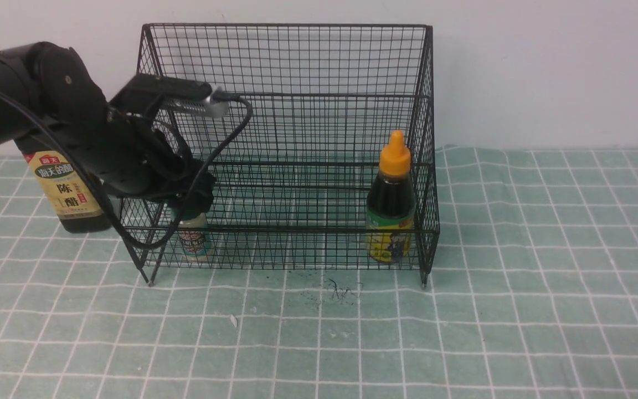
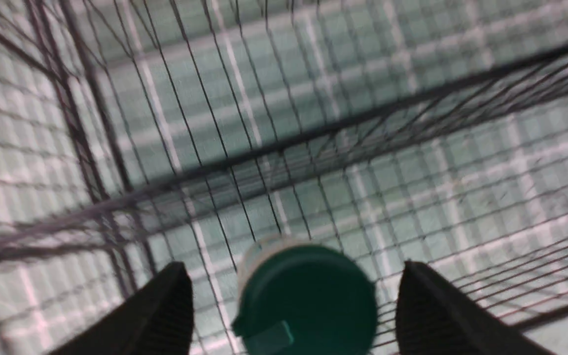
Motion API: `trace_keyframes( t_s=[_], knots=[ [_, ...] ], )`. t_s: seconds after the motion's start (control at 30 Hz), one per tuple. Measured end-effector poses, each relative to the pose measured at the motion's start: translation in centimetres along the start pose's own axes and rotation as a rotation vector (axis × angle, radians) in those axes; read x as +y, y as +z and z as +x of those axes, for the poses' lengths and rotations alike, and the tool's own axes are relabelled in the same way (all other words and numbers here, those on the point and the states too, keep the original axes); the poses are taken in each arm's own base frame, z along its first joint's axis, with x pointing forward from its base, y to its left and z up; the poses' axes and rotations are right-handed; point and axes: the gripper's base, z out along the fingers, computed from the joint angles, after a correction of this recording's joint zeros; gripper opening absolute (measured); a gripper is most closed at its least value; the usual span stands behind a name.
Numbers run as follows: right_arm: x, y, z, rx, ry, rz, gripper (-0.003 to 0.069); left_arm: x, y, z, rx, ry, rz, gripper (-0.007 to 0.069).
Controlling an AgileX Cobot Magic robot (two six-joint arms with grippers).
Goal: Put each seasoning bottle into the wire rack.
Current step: Use the left arm to put the condiment bottle back on the shelf, then use the left arm to grab the condiment bottle closest to it
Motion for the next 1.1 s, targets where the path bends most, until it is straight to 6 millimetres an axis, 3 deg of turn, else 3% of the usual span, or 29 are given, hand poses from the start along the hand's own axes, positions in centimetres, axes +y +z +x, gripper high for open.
trace_keyframes(
  t_s=[0.07, 0.13, 0.17, 0.27, 0.33, 0.43, 0.57, 0.7, 0.77, 0.9, 0.93, 0.97, 1.1],
  knots=[
    [0.0, 0.0, 0.0, 0.000, 0.000, 0.000, -0.0013, -0.1, -1.3, -0.6, -0.041, 0.002, -0.006, 0.0457],
    [0.0, 0.0, 0.0, 0.000, 0.000, 0.000, -0.0013, -0.3, -4.9, -2.1, -0.153, -0.021, -0.020, 0.0355],
    [0.0, 0.0, 0.0, 0.000, 0.000, 0.000, -0.0013, -0.3, -5.8, -2.3, -0.178, -0.027, -0.023, 0.0332],
    [0.0, 0.0, 0.0, -0.001, 0.000, 0.000, -0.0013, 0.6, -11.3, -3.2, -0.326, -0.094, -0.075, 0.0081],
    [0.0, 0.0, 0.0, -0.001, 0.000, 0.000, -0.0013, 1.7, -13.1, -3.0, -0.363, -0.121, -0.120, 0.0029],
    [0.0, 0.0, 0.0, -0.001, 0.006, 0.000, -0.0013, 4.8, -14.7, -1.9, -0.346, -0.192, -0.206, -0.0004],
    [0.0, 0.0, 0.0, -0.001, 0.023, 0.000, -0.0013, 7.9, -13.9, -1.0, -0.280, -0.265, -0.262, -0.0006],
    [0.0, 0.0, 0.0, -0.001, 0.026, 0.000, -0.0013, 9.5, -12.2, -1.0, -0.257, -0.280, -0.279, 0.0028],
    [0.0, 0.0, 0.0, -0.001, 0.026, 0.000, -0.0013, 9.9, -11.3, -1.4, -0.274, -0.262, -0.285, 0.0085],
    [0.0, 0.0, 0.0, -0.001, 0.026, 0.000, -0.0013, 10.5, -10.5, -2.1, -0.326, -0.224, -0.308, 0.0269],
    [0.0, 0.0, 0.0, -0.001, 0.026, 0.000, -0.0013, 10.6, -10.5, -2.1, -0.328, -0.223, -0.310, 0.0281],
    [0.0, 0.0, 0.0, -0.001, 0.026, 0.000, -0.0013, 10.8, -10.3, -2.3, -0.348, -0.215, -0.320, 0.0359],
    [0.0, 0.0, 0.0, -0.001, 0.027, 0.000, -0.0013, 11.5, -9.4, -3.0, -0.406, -0.202, -0.347, 0.0554]
  ],
)
